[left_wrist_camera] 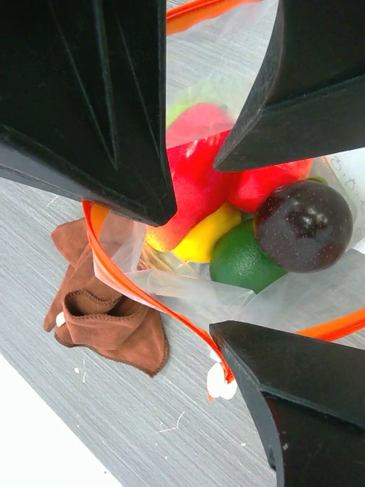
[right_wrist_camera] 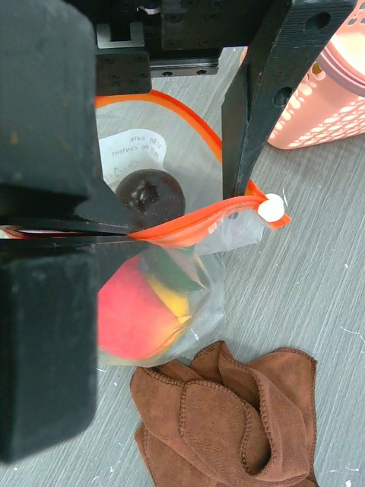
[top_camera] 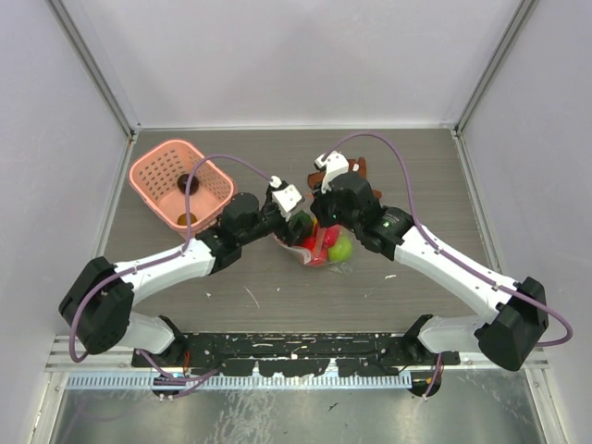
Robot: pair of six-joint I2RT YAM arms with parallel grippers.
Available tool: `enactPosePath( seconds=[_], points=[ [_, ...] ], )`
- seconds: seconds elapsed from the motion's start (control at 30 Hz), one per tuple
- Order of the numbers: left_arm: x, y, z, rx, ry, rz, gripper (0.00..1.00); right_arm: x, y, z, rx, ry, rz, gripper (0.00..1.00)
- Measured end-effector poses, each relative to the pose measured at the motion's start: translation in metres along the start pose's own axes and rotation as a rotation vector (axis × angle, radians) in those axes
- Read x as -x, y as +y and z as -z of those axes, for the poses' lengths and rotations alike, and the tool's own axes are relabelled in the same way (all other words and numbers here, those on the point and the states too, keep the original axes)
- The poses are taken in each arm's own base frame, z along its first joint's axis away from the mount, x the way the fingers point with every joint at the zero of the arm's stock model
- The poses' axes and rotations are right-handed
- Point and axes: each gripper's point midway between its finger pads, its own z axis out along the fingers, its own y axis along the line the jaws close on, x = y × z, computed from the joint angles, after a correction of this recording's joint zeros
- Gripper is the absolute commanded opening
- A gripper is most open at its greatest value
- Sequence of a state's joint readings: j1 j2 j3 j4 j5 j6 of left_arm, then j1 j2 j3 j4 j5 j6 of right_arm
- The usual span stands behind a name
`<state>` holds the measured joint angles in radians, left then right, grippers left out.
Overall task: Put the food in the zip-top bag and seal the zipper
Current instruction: Place the fake fruit in the zipper food storage bag.
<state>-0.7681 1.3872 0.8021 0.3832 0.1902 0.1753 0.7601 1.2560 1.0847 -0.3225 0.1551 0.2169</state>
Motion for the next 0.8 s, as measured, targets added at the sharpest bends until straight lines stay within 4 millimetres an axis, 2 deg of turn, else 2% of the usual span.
enactPosePath(
  seconds=[0.13, 0.23, 0.47, 0.57, 0.67, 0.8],
  points=[
    [0.002, -0.003, 0.002, -0.006, -0.003, 0.014, 0.81, -0.001, 0.0, 0.001, 0.0, -0.001, 0.0, 0.0],
    [0.009, -0.007, 0.01, -0.009, -0.006, 0.04, 0.8, -0.001, -0.001, 0.002, 0.0, -0.003, -0.001, 0.0],
    [0.046, -0.017, 0.05, -0.011, -0.044, 0.16, 0.79, -0.002, -0.002, 0.006, 0.001, -0.007, -0.002, 0.0],
    [0.056, -0.021, 0.064, -0.006, -0.054, 0.252, 0.79, -0.002, -0.002, 0.007, 0.002, -0.01, -0.002, 0.0],
    [0.055, -0.025, 0.074, 0.006, -0.035, 0.375, 0.78, -0.003, -0.002, 0.007, 0.002, -0.008, -0.002, 0.0],
    [0.045, -0.028, 0.082, 0.043, 0.021, 0.536, 0.78, -0.004, -0.002, 0.006, 0.002, -0.007, -0.003, 0.0]
  ],
)
